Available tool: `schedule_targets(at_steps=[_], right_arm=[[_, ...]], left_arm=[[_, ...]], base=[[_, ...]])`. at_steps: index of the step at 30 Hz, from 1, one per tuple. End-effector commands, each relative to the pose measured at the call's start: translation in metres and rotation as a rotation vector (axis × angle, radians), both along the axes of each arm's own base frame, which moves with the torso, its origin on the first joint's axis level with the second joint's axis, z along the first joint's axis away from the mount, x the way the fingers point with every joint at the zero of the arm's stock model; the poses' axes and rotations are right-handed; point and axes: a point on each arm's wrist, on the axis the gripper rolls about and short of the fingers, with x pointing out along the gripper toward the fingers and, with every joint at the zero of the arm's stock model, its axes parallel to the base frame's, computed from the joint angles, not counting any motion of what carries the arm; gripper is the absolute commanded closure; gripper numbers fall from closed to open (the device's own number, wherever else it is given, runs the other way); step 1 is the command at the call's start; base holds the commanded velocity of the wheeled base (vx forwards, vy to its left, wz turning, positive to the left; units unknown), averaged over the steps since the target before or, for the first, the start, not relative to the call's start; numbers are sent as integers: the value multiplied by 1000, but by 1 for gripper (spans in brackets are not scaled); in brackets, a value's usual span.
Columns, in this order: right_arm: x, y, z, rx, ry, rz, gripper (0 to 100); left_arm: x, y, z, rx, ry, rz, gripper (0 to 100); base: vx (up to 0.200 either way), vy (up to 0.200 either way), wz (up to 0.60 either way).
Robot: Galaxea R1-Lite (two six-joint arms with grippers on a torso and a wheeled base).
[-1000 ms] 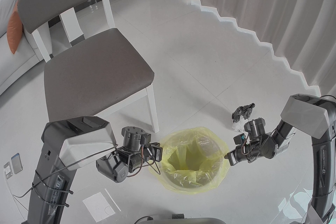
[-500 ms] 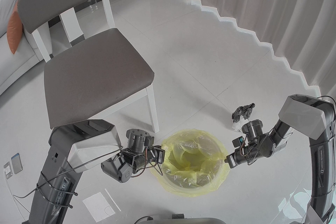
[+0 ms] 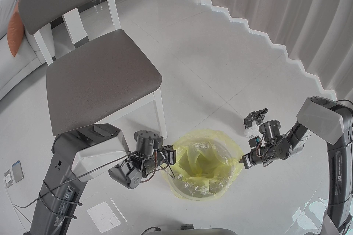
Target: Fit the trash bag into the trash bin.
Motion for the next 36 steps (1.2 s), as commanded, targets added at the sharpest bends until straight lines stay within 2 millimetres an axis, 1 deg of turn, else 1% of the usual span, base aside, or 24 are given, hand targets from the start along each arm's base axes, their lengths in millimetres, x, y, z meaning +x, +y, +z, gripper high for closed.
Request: schedule_targets(at_steps=[1, 7, 10, 18, 19, 28, 36], right_arm=[[8, -6, 5, 6, -26, -20, 100], [14, -12, 4, 4, -15, -37, 100], [18, -13, -4, -4, 34, -39, 100], [27, -12, 0, -53, 163, 14, 100], [29, -12, 3, -63, 184, 27, 100], [30, -11, 2, -93, 285, 69, 100], [30, -12, 2, -104, 306, 90, 100]], left_arm=[[3, -7, 1, -10, -14, -9, 100], [6, -8, 2, -12, -23, -6, 100], [8, -5, -4, 8, -2, -2, 100], [8, 1, -6, 36, 20, 7, 100], [10, 5, -6, 47, 20, 9, 100], [10, 8, -11, 76, 35, 4, 100], [10, 8, -9, 70, 37, 6, 100]], base=[[0, 0, 0], [0, 0, 0], [0, 0, 0], [0, 0, 0], [0, 0, 0], [0, 0, 0], [0, 0, 0]])
